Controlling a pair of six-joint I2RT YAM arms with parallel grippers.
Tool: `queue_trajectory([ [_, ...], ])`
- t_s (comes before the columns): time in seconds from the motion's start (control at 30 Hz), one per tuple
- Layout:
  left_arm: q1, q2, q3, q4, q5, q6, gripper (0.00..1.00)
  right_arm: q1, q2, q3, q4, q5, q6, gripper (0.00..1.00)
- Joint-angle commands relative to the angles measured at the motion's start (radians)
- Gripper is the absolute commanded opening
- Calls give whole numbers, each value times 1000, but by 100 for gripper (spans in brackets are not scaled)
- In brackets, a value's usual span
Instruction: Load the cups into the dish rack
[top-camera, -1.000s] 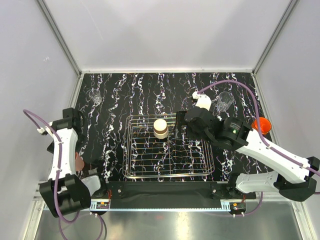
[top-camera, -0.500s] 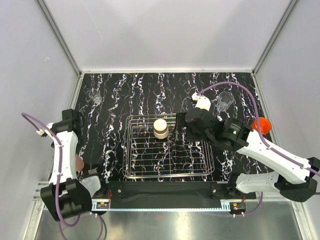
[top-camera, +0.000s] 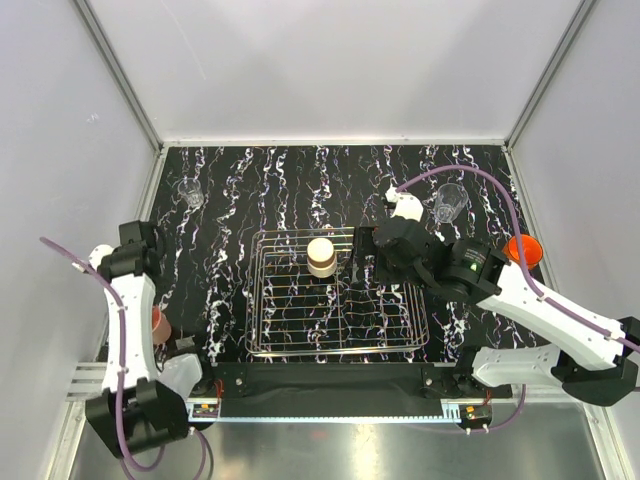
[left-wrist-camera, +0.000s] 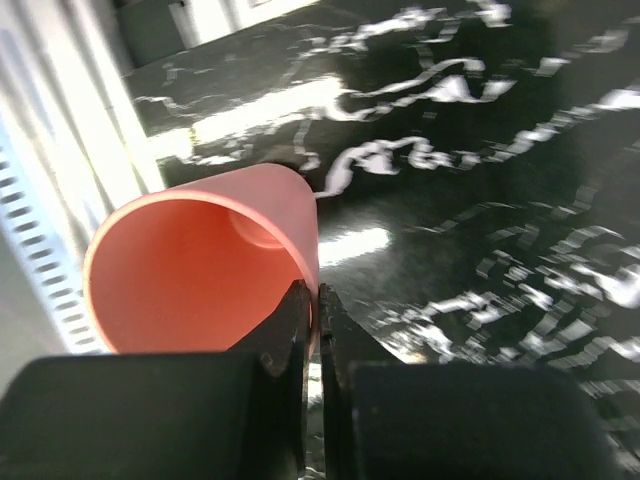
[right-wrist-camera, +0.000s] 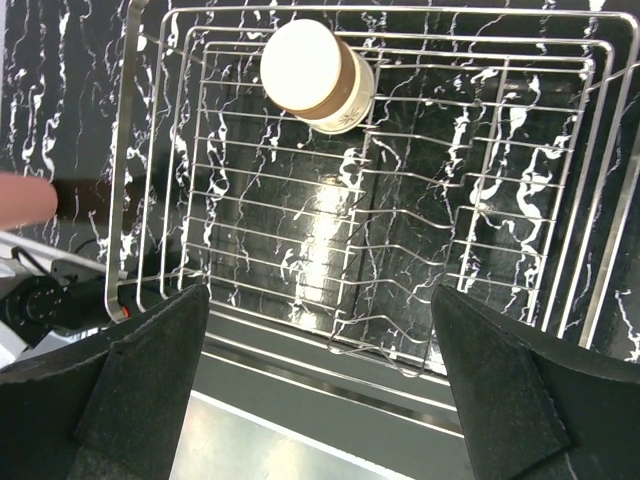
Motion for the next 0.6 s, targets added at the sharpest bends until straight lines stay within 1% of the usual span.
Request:
queue_trajectory([
  [0.0, 2, -102, 54, 76, 108, 79, 0, 4, -24, -2, 59, -28, 9, 100],
  [0.07, -9, -141, 78, 82, 130, 87, 0, 4, -25, -4, 67, -38, 2, 100],
  [0.17, -43, -179, 100, 122, 201, 119, 0, 4, -30, -7, 86, -51, -4, 100],
  [0.23, -79, -217, 110, 161, 299, 176, 0, 4, -22, -10, 96, -58, -4, 100],
  [0.27, -92, -234, 117, 212, 340, 197, 0, 4, -22, -10, 96, -59, -4, 100],
  [0.3, -113, -251, 118, 248, 444, 225, 0, 4, -21, -11, 99, -59, -2, 100],
  [0.33, -127, -288, 117, 283, 501, 281, 0, 4, -17, -13, 100, -61, -2, 100],
  [0.37, -151, -302, 111, 350, 571, 303, 0, 4, -16, -13, 102, -62, 1, 100],
  [0.4, -161, -317, 103, 387, 704, 323, 0, 4, -16, -11, 100, -64, 2, 100],
  [0.43, -170, -346, 94, 423, 763, 336, 0, 4, -11, -8, 97, -64, 5, 100],
  [0.47, -181, -361, 69, 494, 873, 336, 0, 4, -11, -5, 93, -65, 10, 100],
  [0.53, -187, -398, 48, 568, 979, 325, 0, 4, -10, 4, 91, -79, 13, 100],
  [0.57, -199, -406, 38, 645, 1036, 319, 0, 4, -11, 6, 96, -85, 13, 100],
])
